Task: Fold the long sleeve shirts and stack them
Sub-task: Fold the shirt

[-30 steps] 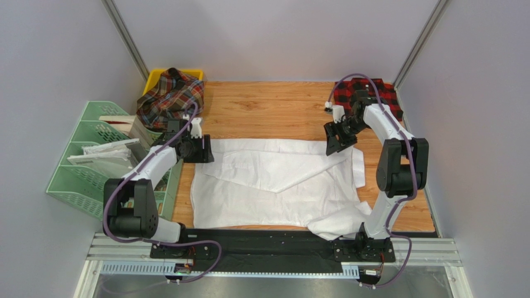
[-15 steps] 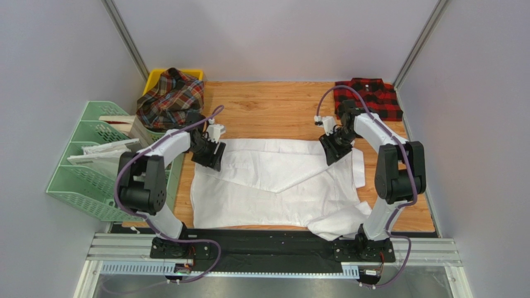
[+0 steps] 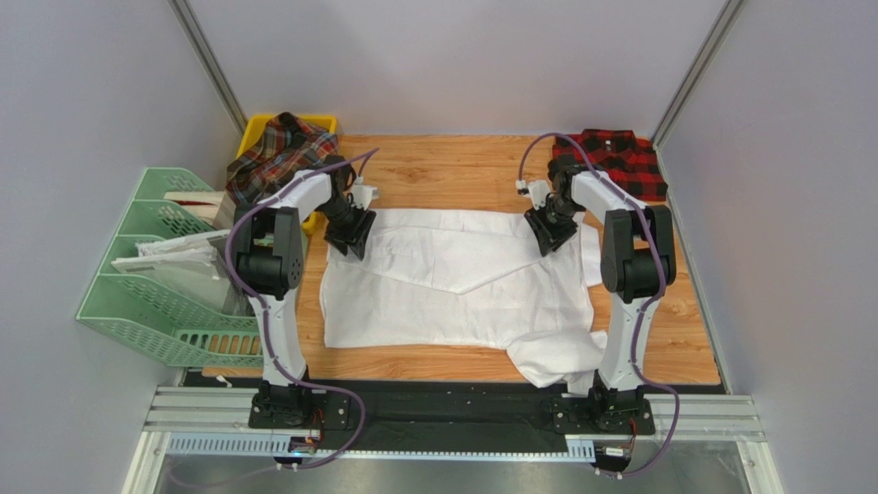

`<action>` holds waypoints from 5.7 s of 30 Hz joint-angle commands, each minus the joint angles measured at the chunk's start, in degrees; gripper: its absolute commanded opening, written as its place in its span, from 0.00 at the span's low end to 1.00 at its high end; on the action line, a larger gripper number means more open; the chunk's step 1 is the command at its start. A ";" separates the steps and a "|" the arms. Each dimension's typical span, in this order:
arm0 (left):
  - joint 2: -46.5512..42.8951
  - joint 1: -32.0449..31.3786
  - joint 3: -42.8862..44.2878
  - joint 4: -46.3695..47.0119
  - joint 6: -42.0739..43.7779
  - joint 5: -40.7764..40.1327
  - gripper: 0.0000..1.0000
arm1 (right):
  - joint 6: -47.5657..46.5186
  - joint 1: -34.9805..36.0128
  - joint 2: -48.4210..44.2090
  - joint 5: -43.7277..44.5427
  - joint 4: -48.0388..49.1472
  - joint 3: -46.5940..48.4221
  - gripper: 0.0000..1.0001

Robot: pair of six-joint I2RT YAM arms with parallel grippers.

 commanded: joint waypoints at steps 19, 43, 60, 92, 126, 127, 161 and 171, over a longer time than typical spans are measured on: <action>-41.79 1.25 -23.64 -7.61 28.98 22.91 0.77 | -22.82 -3.68 -45.93 -8.32 -20.08 -28.73 0.78; -57.12 -8.60 -51.62 6.16 58.08 2.96 0.69 | -22.31 -3.69 -55.98 -0.93 -13.05 -44.74 0.00; -49.19 -11.59 -54.61 13.31 61.86 -2.66 0.13 | -22.13 -3.86 -60.02 -1.45 -15.95 -41.84 0.00; -24.80 -3.33 -10.69 4.86 52.72 0.76 0.00 | -20.29 -9.75 -26.73 -2.77 -18.24 0.33 0.00; -14.48 0.36 -6.46 5.39 45.36 1.79 0.33 | -13.43 -7.54 -5.62 -3.37 -22.71 15.99 0.92; -16.14 0.71 -6.28 4.87 44.56 2.77 0.36 | -13.26 -11.38 -6.23 -4.87 -23.42 15.47 0.95; -38.57 2.04 -9.62 -4.71 31.45 24.32 0.73 | -22.11 -26.45 -2.81 -15.42 -1.00 -9.76 0.84; -39.18 2.12 -9.62 -4.28 30.75 24.49 0.73 | -27.66 -29.97 -8.87 -20.08 -11.37 -8.62 0.27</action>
